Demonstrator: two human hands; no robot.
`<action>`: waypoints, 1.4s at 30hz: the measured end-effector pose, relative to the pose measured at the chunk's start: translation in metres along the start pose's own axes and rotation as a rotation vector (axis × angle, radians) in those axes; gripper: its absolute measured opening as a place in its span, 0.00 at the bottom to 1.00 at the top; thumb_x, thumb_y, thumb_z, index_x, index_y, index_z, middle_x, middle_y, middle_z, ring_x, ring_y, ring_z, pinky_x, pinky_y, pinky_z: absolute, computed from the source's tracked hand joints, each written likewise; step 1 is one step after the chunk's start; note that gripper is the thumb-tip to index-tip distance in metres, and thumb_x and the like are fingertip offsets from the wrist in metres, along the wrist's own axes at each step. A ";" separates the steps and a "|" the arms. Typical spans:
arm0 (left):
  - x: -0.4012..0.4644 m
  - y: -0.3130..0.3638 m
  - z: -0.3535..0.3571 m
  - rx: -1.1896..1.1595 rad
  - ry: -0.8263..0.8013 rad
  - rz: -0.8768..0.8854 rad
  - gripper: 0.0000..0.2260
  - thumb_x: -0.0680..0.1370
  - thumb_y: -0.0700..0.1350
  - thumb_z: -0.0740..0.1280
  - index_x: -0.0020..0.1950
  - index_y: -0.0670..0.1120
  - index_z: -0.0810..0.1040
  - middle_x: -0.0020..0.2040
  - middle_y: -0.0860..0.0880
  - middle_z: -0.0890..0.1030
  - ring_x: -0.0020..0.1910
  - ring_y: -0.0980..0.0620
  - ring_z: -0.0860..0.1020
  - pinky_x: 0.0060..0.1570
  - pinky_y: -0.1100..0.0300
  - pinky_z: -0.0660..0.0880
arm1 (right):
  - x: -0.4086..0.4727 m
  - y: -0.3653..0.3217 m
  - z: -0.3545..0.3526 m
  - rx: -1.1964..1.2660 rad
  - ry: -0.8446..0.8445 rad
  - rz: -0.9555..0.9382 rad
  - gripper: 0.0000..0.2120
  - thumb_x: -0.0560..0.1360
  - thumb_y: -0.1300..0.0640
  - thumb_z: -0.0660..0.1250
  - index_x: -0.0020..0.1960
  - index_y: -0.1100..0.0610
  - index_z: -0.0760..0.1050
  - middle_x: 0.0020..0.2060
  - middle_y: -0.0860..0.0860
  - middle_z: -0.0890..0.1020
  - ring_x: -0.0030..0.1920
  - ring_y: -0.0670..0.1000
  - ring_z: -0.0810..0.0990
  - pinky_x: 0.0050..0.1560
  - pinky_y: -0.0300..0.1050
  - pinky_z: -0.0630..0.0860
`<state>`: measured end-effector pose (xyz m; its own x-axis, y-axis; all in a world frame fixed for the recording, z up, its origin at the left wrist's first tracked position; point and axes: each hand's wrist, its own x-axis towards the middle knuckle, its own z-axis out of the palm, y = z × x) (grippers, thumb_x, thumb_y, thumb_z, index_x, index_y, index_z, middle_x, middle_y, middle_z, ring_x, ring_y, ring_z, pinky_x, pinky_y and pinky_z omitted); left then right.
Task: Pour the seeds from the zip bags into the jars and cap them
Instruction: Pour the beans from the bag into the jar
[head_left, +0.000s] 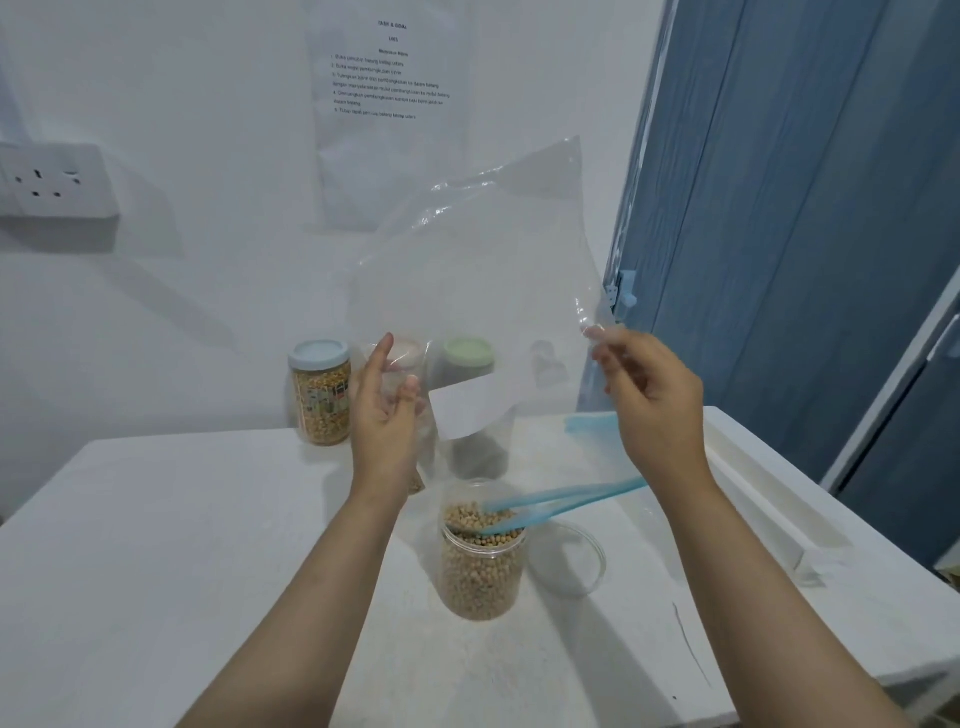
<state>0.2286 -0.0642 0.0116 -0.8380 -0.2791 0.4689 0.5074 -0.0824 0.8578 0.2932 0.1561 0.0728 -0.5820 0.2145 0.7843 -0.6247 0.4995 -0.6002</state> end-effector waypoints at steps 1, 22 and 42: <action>0.000 0.000 0.000 0.003 0.000 0.000 0.22 0.82 0.46 0.65 0.63 0.74 0.71 0.67 0.49 0.71 0.67 0.47 0.75 0.62 0.48 0.78 | 0.000 0.000 0.000 0.016 0.010 0.018 0.15 0.81 0.63 0.64 0.55 0.44 0.80 0.48 0.45 0.83 0.44 0.42 0.79 0.44 0.36 0.74; 0.007 0.016 0.006 0.082 -0.027 0.130 0.21 0.79 0.48 0.64 0.67 0.72 0.71 0.57 0.58 0.70 0.63 0.44 0.76 0.65 0.40 0.73 | -0.002 -0.002 -0.004 0.034 0.132 0.128 0.07 0.83 0.59 0.62 0.50 0.53 0.78 0.38 0.46 0.80 0.40 0.40 0.76 0.44 0.32 0.70; 0.006 0.022 0.006 0.144 -0.036 0.135 0.24 0.82 0.39 0.64 0.66 0.69 0.68 0.56 0.57 0.69 0.42 0.66 0.73 0.63 0.42 0.75 | -0.005 -0.005 -0.011 0.046 0.177 0.060 0.17 0.82 0.58 0.63 0.69 0.45 0.72 0.39 0.49 0.81 0.41 0.53 0.77 0.46 0.32 0.71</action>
<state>0.2332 -0.0623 0.0345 -0.7721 -0.2441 0.5867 0.5839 0.0917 0.8066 0.3052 0.1622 0.0739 -0.5211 0.3893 0.7596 -0.6171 0.4429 -0.6504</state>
